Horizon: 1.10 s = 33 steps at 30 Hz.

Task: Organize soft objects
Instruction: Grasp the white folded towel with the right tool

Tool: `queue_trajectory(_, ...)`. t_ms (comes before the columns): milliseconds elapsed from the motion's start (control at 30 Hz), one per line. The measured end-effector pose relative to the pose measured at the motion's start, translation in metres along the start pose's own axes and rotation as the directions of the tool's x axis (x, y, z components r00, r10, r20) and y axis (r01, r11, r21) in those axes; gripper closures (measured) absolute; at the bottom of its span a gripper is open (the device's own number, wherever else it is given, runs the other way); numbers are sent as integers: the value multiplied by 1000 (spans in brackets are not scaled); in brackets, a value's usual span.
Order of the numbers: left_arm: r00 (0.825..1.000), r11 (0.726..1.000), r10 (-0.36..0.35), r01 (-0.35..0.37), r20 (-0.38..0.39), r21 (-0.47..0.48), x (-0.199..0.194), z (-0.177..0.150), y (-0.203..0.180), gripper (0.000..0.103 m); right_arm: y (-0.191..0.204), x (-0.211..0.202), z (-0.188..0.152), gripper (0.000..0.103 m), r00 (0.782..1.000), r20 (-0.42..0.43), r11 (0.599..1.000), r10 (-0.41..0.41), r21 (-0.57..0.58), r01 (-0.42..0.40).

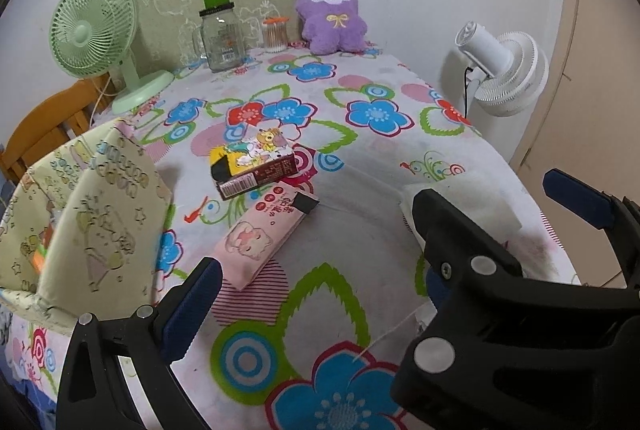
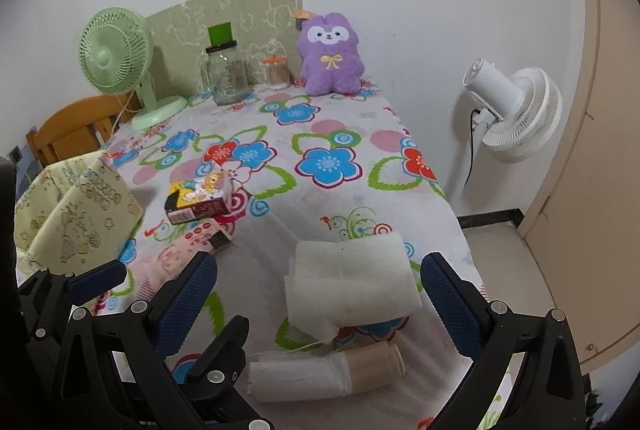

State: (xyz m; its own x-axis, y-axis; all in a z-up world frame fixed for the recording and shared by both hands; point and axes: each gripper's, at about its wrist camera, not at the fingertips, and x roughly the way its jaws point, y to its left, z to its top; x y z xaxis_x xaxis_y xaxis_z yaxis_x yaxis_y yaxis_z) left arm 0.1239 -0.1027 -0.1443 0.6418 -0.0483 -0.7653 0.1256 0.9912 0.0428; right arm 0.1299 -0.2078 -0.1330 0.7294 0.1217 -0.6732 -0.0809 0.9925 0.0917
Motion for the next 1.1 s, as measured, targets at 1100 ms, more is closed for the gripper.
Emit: queue_trajectory(1100,996,998,-32,36,-88,51,36,5,-12,1,-19,58,-5,24,984,-176,999,-21,29,26)
